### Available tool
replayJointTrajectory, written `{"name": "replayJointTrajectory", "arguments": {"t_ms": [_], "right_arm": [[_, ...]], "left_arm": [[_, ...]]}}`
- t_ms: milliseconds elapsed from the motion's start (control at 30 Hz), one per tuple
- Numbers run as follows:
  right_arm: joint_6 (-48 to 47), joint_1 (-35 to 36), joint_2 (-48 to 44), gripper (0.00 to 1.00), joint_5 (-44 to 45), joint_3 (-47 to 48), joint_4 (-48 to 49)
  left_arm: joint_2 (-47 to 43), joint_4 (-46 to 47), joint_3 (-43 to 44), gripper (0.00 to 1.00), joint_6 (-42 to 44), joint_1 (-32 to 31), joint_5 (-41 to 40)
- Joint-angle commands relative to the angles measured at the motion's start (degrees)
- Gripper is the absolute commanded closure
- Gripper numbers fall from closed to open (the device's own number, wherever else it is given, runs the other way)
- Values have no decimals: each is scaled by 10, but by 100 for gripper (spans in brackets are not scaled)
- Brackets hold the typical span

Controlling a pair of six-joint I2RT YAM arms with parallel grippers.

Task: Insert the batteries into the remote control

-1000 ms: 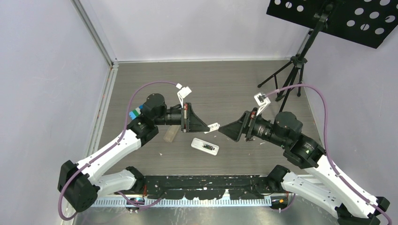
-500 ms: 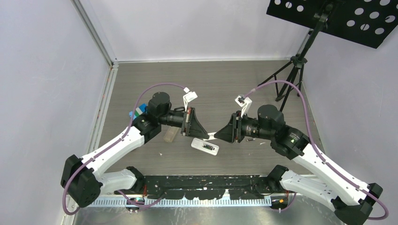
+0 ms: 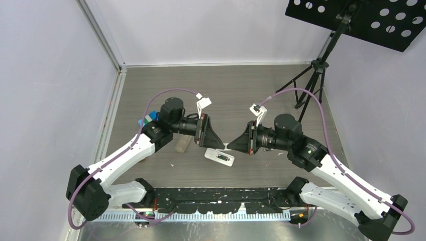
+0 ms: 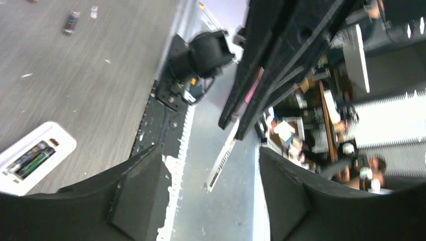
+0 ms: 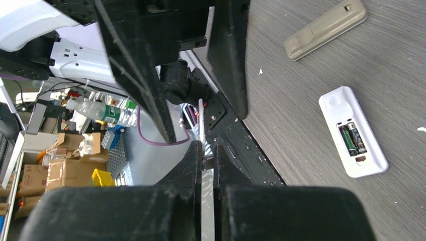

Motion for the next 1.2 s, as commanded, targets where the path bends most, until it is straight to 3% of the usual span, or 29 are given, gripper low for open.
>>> {"name": "replayJointTrajectory", "arguments": {"t_ms": [0, 133, 233, 367, 767, 933, 1167], "right_arm": [[28, 1, -2, 99, 52, -18, 1], [51, 1, 29, 100, 83, -62, -5], [74, 2, 78, 100, 87, -96, 19], [110, 5, 136, 100, 84, -132, 66], [124, 9, 260, 100, 89, -132, 72], [120, 9, 280, 100, 113, -121, 45], [131, 8, 252, 100, 166, -117, 26]], "left_arm": [[-14, -90, 21, 22, 48, 24, -147], [-34, -153, -20, 7, 66, 41, -341], [-52, -147, -84, 4, 58, 42, -451], [-79, -125, -158, 4, 40, 41, -533], [29, 34, -231, 15, -9, 42, -464], [73, 77, -230, 17, -10, 42, -443], [93, 98, -243, 31, -19, 41, -424]]}}
